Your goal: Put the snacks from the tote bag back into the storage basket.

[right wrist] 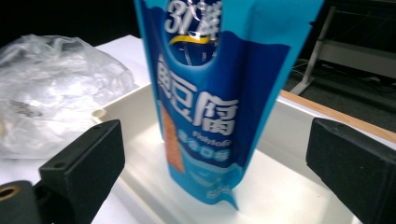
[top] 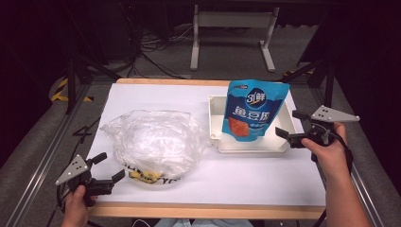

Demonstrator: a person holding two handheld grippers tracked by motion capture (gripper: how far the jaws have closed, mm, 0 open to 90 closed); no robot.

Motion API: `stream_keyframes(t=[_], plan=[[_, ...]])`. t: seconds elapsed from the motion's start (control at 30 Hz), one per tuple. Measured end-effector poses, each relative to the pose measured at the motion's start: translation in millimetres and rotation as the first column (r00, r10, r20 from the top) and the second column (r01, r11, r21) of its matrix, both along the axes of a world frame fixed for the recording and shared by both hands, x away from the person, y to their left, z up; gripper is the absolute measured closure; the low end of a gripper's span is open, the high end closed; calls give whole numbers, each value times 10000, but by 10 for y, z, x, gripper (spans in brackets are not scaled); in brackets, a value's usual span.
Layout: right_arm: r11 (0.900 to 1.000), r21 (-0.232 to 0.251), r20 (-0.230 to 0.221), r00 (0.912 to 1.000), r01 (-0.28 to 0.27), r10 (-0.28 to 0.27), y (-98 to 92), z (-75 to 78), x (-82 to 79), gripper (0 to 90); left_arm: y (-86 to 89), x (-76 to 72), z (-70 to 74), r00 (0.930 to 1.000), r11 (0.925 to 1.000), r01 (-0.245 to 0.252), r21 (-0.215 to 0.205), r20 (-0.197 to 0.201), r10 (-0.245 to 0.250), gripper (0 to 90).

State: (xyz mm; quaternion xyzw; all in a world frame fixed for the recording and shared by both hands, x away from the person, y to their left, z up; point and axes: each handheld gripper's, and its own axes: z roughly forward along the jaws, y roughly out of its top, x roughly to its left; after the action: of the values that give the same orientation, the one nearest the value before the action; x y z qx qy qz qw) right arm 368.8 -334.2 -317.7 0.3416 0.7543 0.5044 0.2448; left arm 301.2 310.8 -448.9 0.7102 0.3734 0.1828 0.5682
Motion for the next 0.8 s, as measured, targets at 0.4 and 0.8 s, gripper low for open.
stream_keyframes(t=[0.4, 0.8], plan=[[9926, 449, -57, 9935, -1130, 1133, 178, -10, -340, 30, -16, 5, 7, 10000, 9999, 41, 107, -18, -40, 4], [9890, 451, -62, 9899, -1411, 1415, 483, -236, -501, 30, -33, -5, 13, 10000, 10000, 33, 69, 74, -33, 3]])
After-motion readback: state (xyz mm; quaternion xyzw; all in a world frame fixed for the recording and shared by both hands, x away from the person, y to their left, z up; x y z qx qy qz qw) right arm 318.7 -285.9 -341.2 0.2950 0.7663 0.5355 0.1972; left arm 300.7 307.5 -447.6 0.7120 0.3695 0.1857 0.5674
